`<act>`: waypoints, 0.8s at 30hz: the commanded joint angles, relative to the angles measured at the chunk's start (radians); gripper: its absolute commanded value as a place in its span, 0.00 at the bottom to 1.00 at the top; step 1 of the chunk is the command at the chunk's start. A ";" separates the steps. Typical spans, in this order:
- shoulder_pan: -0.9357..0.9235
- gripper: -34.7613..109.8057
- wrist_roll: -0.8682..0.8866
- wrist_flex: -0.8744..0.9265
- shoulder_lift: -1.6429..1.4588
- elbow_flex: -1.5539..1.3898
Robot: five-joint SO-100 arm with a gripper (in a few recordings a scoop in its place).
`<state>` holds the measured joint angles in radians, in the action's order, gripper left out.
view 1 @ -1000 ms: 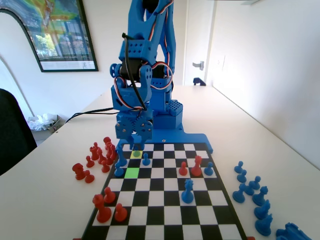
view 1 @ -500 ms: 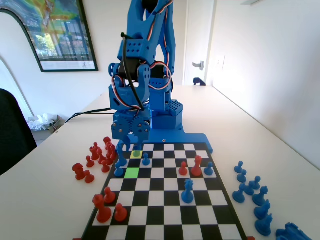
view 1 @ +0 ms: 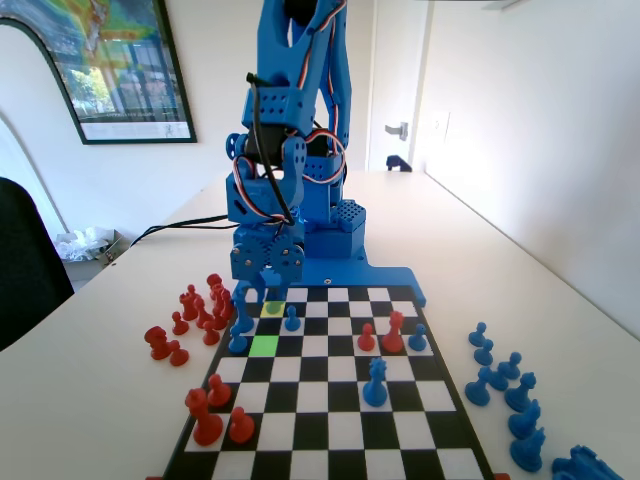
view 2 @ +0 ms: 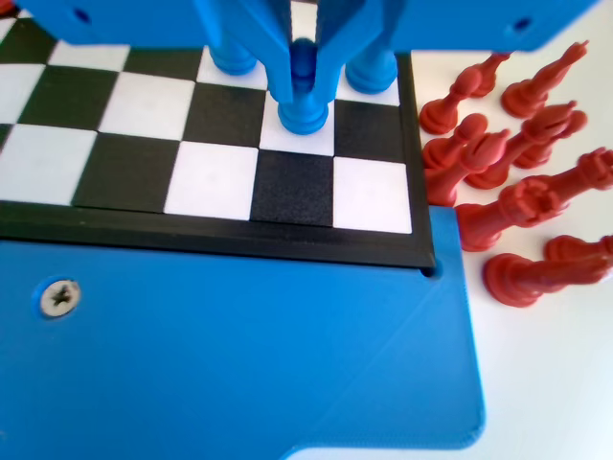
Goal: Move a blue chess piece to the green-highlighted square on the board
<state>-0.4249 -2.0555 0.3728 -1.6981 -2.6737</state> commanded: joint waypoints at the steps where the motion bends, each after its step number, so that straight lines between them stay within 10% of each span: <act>1: -0.006 0.25 -0.014 -0.002 -0.011 -0.002; 24: 0.137 0.25 0.252 0.502 0.153 0.603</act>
<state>-0.2915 -1.8101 0.8575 -1.5693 -2.1813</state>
